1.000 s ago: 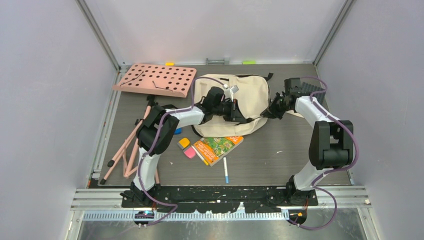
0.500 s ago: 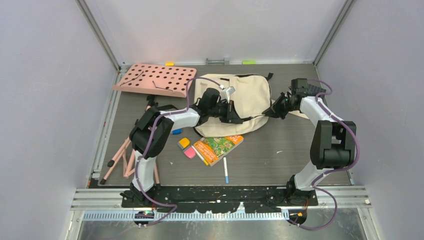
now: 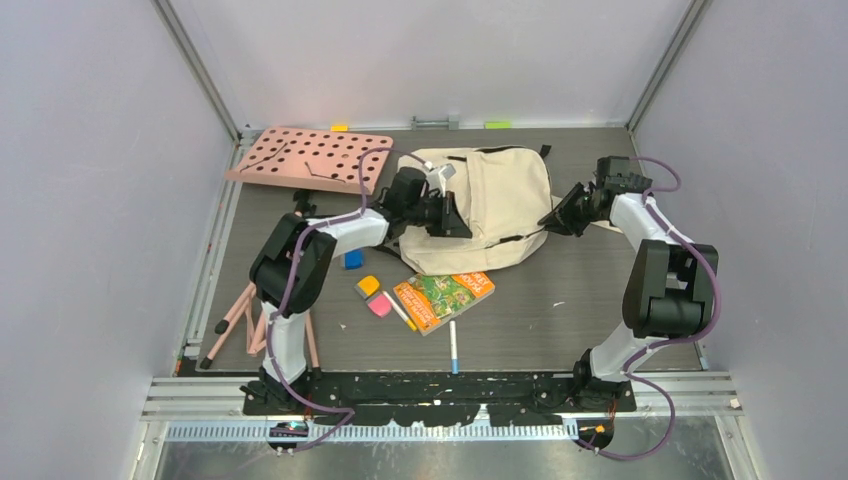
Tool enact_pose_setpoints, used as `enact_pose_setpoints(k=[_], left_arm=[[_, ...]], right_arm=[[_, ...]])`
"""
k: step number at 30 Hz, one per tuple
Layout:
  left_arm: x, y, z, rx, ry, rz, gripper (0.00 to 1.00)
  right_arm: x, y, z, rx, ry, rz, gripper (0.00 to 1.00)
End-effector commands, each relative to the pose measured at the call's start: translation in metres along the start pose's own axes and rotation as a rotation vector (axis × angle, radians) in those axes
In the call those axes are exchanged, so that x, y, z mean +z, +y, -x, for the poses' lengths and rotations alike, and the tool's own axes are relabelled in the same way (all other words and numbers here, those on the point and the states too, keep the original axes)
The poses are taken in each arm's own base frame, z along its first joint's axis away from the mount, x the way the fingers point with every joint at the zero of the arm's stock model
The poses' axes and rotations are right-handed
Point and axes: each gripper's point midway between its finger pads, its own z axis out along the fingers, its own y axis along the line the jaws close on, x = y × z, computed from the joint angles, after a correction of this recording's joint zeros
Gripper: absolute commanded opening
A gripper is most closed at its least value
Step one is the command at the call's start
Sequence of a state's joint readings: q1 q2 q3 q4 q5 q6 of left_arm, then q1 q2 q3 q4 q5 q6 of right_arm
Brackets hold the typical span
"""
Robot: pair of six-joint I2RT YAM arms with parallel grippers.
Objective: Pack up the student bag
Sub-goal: Zip the student bag at the center of the board.
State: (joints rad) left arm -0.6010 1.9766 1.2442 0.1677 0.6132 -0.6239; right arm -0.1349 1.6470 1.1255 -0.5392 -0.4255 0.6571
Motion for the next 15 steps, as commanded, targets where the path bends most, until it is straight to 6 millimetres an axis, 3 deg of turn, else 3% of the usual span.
enact_pose_setpoints(k=[1,5,7,10,15], left_arm=[[0.007,-0.040,0.037,0.100,-0.062,-0.119,0.18],[0.023,-0.056,0.038,0.225,-0.013,-0.174,0.41],[0.030,-0.064,0.035,0.290,0.010,-0.201,0.48],[0.039,-0.064,0.027,0.414,0.043,-0.197,0.51],[0.049,-0.046,0.008,0.563,0.142,-0.094,0.55]], right_arm=[[-0.020,0.016,0.018,-0.062,-0.092,0.035,0.25],[-0.018,0.017,0.016,-0.048,-0.081,0.047,0.27],[-0.020,0.018,0.017,-0.051,-0.088,0.051,0.28],[-0.021,0.020,0.017,-0.057,-0.089,0.056,0.28],[-0.021,0.022,0.017,-0.055,-0.081,0.062,0.28]])
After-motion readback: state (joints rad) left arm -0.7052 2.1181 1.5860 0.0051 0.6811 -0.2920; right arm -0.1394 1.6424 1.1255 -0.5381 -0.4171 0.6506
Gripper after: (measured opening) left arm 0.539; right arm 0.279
